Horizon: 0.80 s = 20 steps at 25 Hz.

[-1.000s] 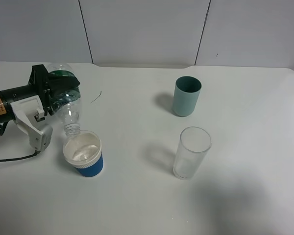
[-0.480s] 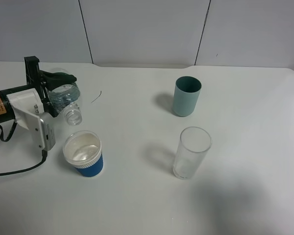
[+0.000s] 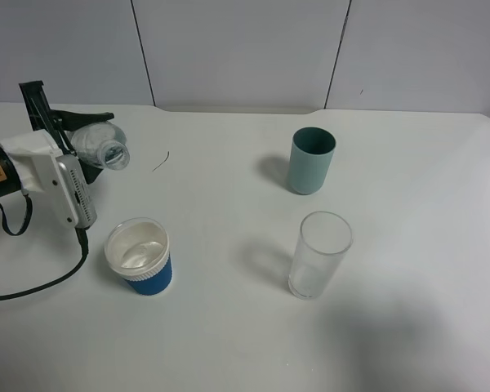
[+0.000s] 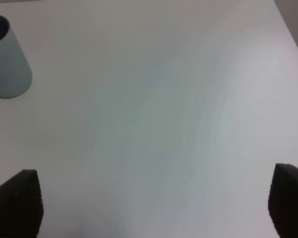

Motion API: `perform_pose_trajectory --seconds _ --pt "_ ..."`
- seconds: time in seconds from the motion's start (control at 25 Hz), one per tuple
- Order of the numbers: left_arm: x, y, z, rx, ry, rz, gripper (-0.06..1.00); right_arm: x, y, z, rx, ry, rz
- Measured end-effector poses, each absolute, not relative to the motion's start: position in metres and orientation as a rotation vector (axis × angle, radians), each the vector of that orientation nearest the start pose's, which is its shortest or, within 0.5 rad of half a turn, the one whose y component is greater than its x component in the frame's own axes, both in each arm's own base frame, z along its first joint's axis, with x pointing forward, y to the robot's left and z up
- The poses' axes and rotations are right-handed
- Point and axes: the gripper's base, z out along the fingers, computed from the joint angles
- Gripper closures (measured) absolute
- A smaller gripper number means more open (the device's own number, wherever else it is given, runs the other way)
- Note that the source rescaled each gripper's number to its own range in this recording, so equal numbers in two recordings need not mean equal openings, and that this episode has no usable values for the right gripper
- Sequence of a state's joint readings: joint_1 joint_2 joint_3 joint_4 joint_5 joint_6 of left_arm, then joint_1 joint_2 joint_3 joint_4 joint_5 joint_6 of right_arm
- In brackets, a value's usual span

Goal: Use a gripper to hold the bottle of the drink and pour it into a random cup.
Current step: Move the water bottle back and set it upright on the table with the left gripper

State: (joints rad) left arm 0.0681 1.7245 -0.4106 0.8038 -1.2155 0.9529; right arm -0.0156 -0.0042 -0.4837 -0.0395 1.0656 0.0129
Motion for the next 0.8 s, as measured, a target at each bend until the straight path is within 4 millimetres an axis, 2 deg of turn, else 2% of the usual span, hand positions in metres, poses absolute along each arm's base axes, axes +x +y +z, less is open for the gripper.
perform_pose_trajectory --seconds 0.32,0.6,0.8 --pt "0.26 -0.04 0.183 1.159 1.127 0.276 0.93 -0.004 -0.003 0.272 0.031 2.061 -0.049" --pt "0.28 -0.038 0.201 0.898 1.372 -0.044 0.93 -0.004 -0.003 0.272 0.031 2.061 -0.049" --pt "0.291 -0.038 0.214 0.744 1.436 -0.215 0.93 -0.004 -0.003 0.272 0.031 2.061 -0.049"
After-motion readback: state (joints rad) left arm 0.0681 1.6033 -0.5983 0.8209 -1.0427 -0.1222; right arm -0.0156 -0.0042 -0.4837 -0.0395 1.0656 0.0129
